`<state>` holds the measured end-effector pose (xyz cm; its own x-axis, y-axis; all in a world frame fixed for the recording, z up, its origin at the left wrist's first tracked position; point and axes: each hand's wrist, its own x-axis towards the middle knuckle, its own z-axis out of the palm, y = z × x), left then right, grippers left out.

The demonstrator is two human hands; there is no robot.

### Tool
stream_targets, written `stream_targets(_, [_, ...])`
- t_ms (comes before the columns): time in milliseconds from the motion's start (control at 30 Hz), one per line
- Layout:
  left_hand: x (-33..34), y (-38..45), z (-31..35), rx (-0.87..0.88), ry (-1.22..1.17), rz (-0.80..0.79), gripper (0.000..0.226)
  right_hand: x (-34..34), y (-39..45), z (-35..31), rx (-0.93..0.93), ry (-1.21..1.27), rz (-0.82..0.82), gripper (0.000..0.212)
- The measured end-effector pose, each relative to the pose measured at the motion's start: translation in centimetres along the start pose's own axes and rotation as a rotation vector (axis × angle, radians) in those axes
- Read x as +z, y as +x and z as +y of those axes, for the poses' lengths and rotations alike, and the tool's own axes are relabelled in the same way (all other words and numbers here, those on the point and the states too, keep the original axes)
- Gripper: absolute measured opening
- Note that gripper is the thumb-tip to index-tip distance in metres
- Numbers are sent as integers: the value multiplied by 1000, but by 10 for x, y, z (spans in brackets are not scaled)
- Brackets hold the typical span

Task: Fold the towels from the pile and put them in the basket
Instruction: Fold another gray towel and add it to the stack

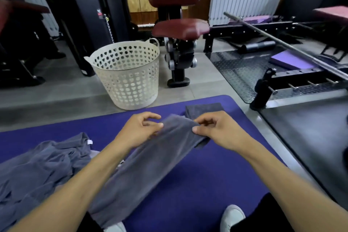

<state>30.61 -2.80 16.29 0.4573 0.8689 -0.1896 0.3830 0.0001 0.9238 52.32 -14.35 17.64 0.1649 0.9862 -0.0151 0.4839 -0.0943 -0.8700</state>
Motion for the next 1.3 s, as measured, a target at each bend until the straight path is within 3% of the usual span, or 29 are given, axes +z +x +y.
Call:
stream_targets(67, [8, 4, 0, 104, 163, -52, 24, -3, -3, 3, -36, -112, -58, 10])
stream_targets(167, [24, 6, 5, 315, 424, -222, 46, -8, -7, 6, -52, -221, -129, 13])
stream_targets(233, [37, 6, 4, 313, 481, -396, 53, -12, -8, 9, -39, -193, -109, 12])
stream_targets(300, [48, 9, -2, 289, 484, -478, 42, -15, -8, 12, -11, -131, -68, 9])
stream_targets(433, [51, 15, -2, 282, 365, -383, 9, -18, -12, 15, 15, -51, -45, 8])
stream_targets(567, [41, 16, 2, 233, 217, -352, 11, -21, -16, 16, 72, 67, -159, 17])
stream_targets(833, [23, 13, -1, 148, 237, -406, 10, -25, -16, 15, 80, -16, -136, 27])
stream_targets(933, [22, 11, -5, 222, 364, -305, 5, -23, -17, 11, 27, -36, -37, 29])
stream_targets(1100, [40, -9, 4, 311, 303, -336, 34, -13, -17, 2, 8, -3, -18, 15])
stream_targets(1233, [61, -16, 7, 436, 401, -197, 9, -10, -15, 0, 19, 20, -4, 9])
stream_targets(1300, [58, -12, 7, 425, 411, -224, 12, -12, -15, 2, 51, 24, -44, 7])
